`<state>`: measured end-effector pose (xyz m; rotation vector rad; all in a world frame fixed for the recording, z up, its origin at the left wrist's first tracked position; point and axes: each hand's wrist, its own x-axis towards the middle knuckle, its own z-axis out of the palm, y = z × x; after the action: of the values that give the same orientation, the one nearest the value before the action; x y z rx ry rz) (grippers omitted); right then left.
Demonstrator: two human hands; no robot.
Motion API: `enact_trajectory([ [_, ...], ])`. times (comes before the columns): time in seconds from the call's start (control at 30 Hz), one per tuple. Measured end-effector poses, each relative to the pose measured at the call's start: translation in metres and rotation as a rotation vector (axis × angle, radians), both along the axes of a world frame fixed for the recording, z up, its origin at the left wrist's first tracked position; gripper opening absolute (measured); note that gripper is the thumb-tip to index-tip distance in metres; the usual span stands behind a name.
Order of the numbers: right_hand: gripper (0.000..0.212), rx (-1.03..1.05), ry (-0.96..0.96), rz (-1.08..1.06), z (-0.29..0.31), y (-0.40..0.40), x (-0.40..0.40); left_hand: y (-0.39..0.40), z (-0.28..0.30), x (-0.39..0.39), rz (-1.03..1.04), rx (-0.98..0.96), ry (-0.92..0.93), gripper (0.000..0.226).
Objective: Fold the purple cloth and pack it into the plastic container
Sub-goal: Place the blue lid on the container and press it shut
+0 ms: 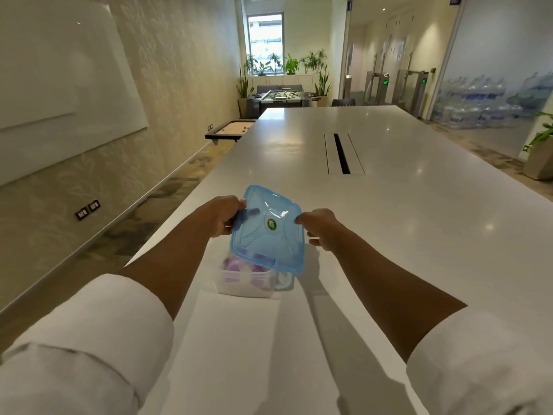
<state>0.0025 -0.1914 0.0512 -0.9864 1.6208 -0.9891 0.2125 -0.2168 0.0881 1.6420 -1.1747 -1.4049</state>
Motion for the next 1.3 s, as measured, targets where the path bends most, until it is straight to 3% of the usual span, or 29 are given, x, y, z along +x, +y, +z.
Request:
enact_trajectory([
  [0.33,0.012,-0.023,-0.045,0.017,-0.001,-0.01,0.026,-0.007,-0.023,0.036,0.151,-0.003,-0.013,0.023],
  [0.67,0.014,-0.012,-0.053,0.017,-0.009,-0.012,0.037,-0.007,-0.051,0.057,0.231,-0.226,-0.512,0.044],
  [0.97,0.011,-0.003,-0.063,0.014,-0.017,-0.011,0.031,-0.001,-0.054,0.05,0.16,-0.331,-0.654,0.036],
  [1.3,0.005,0.094,-0.06,0.095,-0.014,-0.006,0.035,0.0,-0.075,0.043,0.196,-0.339,-0.765,0.048],
])
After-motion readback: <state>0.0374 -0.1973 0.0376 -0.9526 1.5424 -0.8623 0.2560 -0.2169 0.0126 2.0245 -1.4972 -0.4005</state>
